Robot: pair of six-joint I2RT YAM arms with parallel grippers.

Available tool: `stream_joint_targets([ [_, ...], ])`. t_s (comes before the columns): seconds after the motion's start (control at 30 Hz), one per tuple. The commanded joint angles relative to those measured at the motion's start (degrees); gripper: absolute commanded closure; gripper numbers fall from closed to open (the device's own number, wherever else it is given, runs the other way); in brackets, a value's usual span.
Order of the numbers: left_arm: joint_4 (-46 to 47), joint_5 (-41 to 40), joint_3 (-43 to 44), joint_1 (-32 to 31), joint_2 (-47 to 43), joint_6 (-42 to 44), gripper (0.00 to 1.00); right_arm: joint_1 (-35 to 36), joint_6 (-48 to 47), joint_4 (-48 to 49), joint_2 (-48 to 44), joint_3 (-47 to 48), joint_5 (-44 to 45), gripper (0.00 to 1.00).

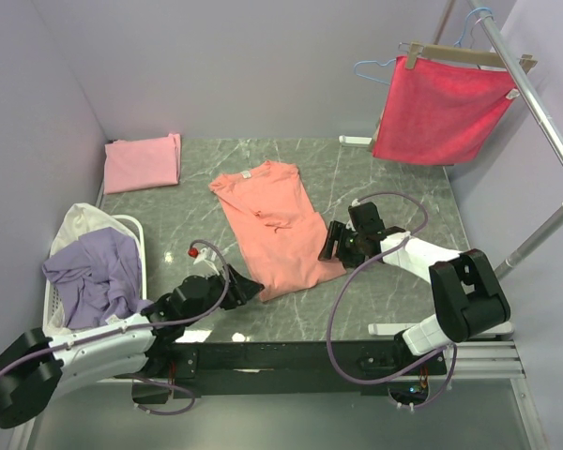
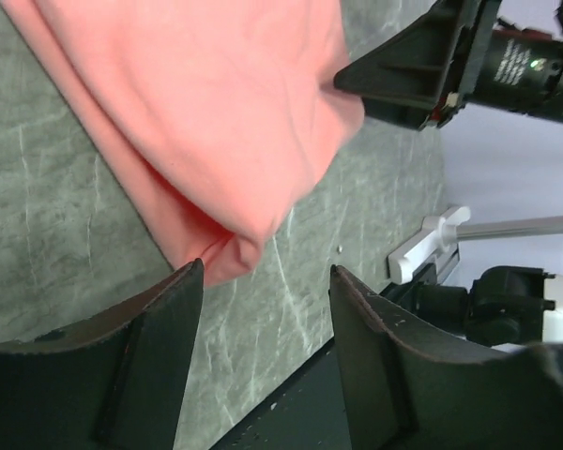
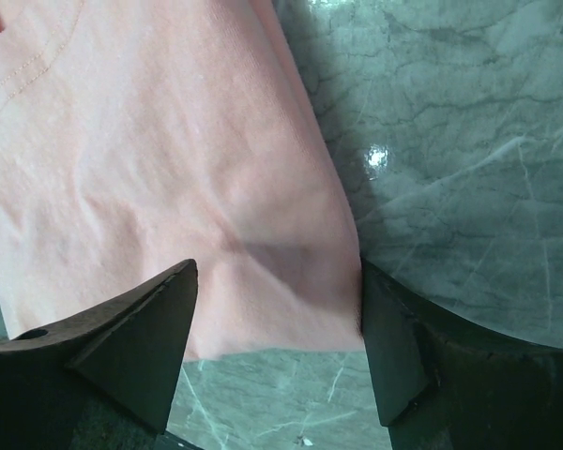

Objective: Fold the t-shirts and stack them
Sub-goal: Grab one side of the 2/3 rectangular tshirt with both arms

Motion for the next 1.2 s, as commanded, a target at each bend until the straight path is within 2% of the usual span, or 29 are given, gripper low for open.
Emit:
stream_joint_targets([
  [0.0,-0.6,-2.35,-0.11,-0.28,-1.34,0.54,0.39,-0.19,-0.72,-2.37,3.65,-2.41,0.89,0.24],
  [0.2,1.78,-1.47,2.52,-0.28,9.98,-0.69,0.44,-0.19,-0.98,-2.8,4.0,-1.88,1.06,0.24],
  [0.4,1.6,-3.14,4.72,-0.55,14.13,-0.69,0.41,-0.1,-1.16,-2.63,4.09,-2.32,0.89,0.25],
  [0.6,7.92,-1.73,1.84,-0.64,10.99,-0.25,0.4,-0.19,-1.25,-2.54,4.26,-2.5,1.15,0.24],
  [0.77,6.44,-1.91,1.21,-0.72,6.85,0.89,0.48,-0.1,-1.51,-2.45,5.49,-2.06,0.89,0.24],
  [0.9,4.59,-2.26,1.21,-0.81,5.52,0.98,0.42,-0.19,-1.42,-2.45,5.41,-1.97,0.8,0.24],
  [0.93,4.85,-2.35,1.03,-0.81,5.52,0.89,0.36,-0.19,-1.6,-2.45,5.41,-1.97,0.8,0.24],
  [1.0,4.85,-2.43,1.12,-0.72,6.22,0.98,0.17,-0.19,-1.6,-2.37,5.41,-1.88,0.71,0.25],
  [1.13,4.86,-2.35,1.91,-0.9,7.98,1.5,0.07,-0.19,-1.69,-2.19,5.58,-1.97,0.53,0.24],
  [1.17,4.51,-2.52,2.52,-0.99,8.5,1.77,0.01,-0.19,-1.77,-2.19,5.58,-1.97,0.45,0.24],
])
